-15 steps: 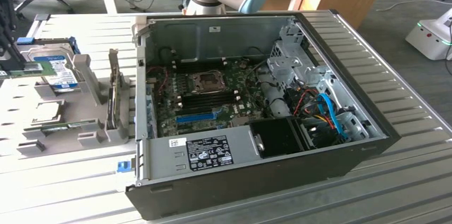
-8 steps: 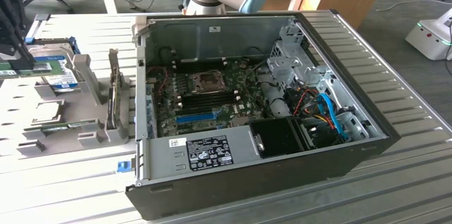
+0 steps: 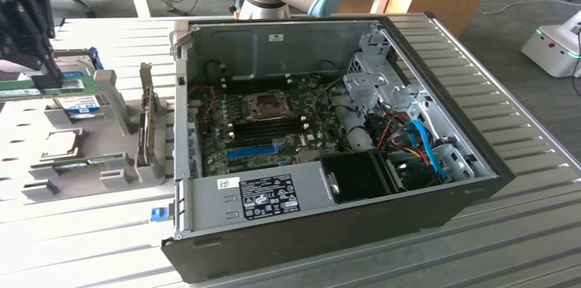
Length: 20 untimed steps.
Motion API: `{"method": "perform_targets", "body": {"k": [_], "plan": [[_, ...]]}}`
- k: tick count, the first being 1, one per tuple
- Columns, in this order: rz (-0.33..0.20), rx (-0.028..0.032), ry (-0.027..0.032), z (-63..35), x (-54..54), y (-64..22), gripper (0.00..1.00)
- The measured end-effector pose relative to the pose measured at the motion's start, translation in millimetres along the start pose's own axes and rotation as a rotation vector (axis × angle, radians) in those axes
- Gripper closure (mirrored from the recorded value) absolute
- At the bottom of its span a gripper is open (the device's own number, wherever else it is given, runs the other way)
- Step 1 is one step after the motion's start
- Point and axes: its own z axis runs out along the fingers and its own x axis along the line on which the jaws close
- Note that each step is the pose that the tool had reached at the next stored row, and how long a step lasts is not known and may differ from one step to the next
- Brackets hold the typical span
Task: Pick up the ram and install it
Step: 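Pick up the ram and move it above insertion slot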
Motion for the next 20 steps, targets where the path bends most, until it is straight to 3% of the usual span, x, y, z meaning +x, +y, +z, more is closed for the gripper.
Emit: {"method": "perform_targets", "body": {"k": [20], "plan": [[0.0,-0.0008,0.0,-2.2,-0.6,-51.7,0.88]]}}
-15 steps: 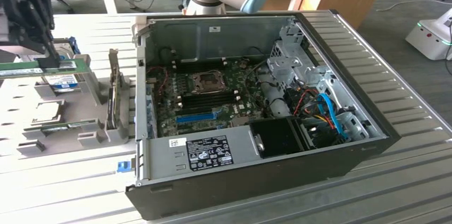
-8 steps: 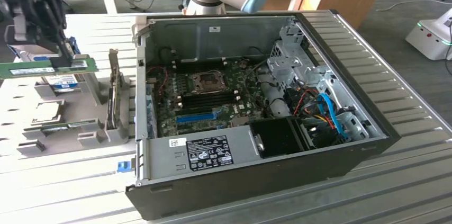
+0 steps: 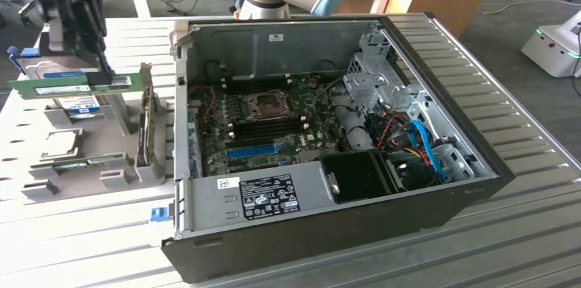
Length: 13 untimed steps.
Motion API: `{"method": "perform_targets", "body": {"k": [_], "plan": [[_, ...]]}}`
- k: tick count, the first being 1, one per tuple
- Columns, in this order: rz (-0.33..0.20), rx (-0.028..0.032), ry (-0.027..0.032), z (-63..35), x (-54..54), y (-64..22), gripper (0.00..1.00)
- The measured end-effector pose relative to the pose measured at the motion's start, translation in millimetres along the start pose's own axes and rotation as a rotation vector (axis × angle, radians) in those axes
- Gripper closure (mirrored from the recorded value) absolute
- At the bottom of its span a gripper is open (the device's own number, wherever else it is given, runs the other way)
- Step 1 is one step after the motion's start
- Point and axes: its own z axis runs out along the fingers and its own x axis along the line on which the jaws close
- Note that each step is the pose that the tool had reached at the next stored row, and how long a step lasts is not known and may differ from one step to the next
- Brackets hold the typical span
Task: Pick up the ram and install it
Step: 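Pick up the ram and move it above insertion slot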
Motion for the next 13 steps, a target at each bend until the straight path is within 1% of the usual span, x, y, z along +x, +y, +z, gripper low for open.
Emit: {"method": "perform_targets", "body": {"k": [13], "plan": [[0.0,-0.0023,-0.0001,-1.5,-0.4,-34.7,0.88]]}}
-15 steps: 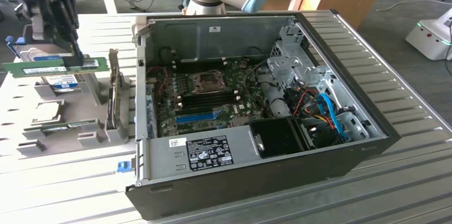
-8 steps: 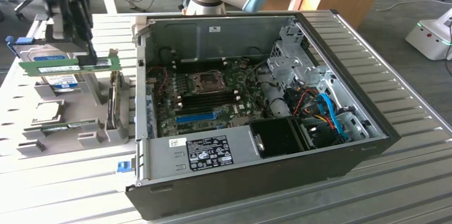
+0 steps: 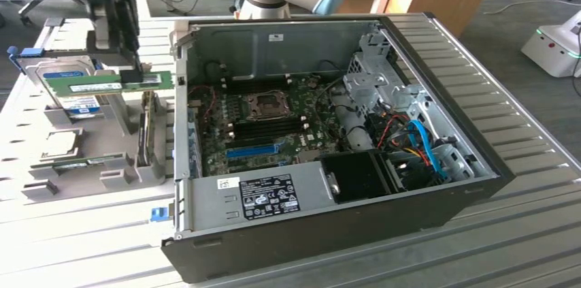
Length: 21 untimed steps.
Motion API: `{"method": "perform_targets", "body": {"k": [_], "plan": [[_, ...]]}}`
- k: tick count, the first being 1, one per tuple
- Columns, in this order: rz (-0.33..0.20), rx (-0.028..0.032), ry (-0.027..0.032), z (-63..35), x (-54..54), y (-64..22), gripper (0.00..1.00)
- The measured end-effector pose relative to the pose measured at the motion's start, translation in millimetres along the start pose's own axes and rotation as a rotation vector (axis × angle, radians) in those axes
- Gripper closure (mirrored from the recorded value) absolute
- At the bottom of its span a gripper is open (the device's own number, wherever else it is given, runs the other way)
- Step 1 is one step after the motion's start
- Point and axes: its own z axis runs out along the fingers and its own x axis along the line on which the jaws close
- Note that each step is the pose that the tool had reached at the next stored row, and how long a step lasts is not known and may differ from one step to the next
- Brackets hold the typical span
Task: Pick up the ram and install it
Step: 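Pick up the ram and move it above insertion slot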
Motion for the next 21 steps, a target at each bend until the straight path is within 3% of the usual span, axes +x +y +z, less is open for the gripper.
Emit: {"method": "perform_targets", "body": {"k": [21], "plan": [[0.0,-0.0063,0.0002,-2.6,-0.7,-54.4,0.88]]}}
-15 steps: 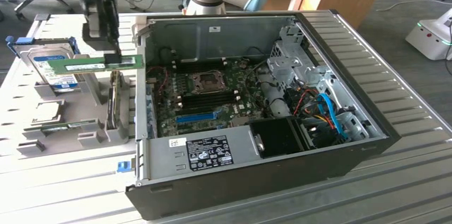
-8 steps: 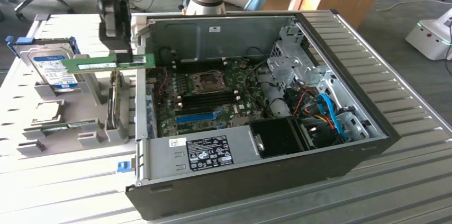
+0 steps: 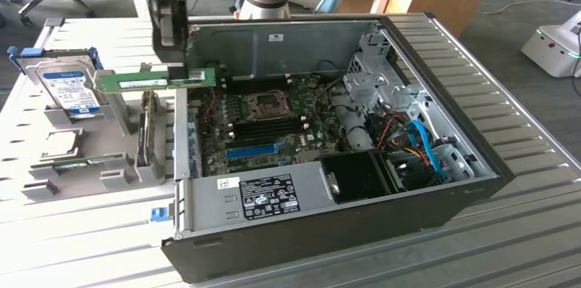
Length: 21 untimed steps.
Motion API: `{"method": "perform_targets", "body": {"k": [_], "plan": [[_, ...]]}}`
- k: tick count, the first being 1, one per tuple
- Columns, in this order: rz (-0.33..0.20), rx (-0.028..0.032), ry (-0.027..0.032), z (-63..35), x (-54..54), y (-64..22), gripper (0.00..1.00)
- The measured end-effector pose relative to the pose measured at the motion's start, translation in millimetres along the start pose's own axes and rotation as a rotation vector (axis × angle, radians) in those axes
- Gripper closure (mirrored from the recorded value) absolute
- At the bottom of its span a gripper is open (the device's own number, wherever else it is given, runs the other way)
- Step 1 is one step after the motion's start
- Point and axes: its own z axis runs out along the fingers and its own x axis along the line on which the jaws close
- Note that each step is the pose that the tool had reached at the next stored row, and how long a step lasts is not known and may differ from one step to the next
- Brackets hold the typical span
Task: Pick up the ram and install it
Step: 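Pick up the ram and move it above insertion slot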
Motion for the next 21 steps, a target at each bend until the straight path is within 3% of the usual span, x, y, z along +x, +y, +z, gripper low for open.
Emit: {"method": "perform_targets", "body": {"k": [21], "plan": [[0.0,-0.0135,0.0001,-3.0,-0.7,-56.6,0.88]]}}
